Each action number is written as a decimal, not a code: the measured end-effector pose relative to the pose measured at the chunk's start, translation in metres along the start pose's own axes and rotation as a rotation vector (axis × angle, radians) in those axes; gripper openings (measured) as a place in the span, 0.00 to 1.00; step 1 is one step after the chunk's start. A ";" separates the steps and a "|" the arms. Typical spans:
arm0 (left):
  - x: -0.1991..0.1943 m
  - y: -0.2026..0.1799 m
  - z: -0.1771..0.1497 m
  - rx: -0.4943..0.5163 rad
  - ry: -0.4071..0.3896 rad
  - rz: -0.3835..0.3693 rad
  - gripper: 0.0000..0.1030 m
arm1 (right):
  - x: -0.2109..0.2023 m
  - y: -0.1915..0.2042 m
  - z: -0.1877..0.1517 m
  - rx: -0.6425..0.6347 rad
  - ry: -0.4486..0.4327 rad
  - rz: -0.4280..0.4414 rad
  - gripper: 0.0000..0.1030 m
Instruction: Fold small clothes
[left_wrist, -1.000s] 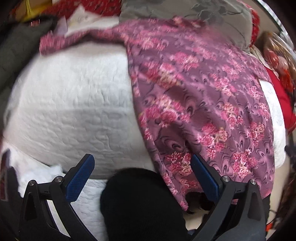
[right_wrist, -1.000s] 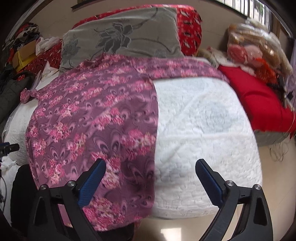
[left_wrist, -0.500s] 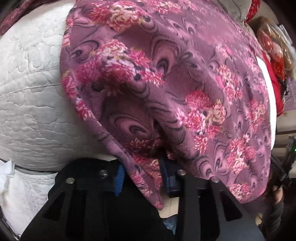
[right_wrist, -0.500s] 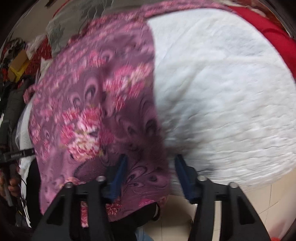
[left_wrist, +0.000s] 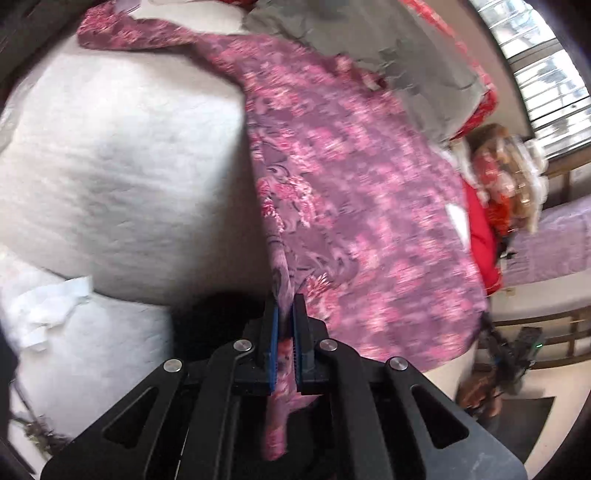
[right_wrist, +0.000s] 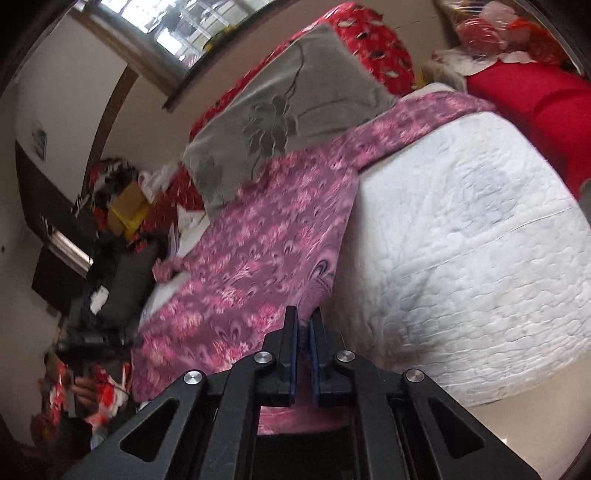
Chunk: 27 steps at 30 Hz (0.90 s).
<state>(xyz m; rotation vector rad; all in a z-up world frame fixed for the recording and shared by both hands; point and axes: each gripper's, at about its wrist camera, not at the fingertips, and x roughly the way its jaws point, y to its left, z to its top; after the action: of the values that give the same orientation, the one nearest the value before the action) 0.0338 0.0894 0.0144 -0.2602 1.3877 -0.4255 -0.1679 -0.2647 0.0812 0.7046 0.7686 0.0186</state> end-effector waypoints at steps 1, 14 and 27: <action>0.009 0.006 -0.002 -0.007 0.016 0.030 0.05 | 0.000 -0.003 -0.001 -0.002 -0.001 -0.023 0.05; 0.034 0.021 0.001 -0.008 0.011 0.057 0.34 | 0.054 -0.066 -0.022 0.111 0.157 -0.248 0.10; 0.104 -0.064 0.145 0.099 -0.087 0.224 0.58 | 0.065 -0.163 0.153 0.369 -0.158 -0.354 0.41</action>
<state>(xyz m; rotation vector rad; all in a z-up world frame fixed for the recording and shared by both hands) 0.1806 -0.0234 -0.0264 -0.0402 1.2899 -0.2923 -0.0595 -0.4619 0.0216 0.8970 0.7431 -0.5058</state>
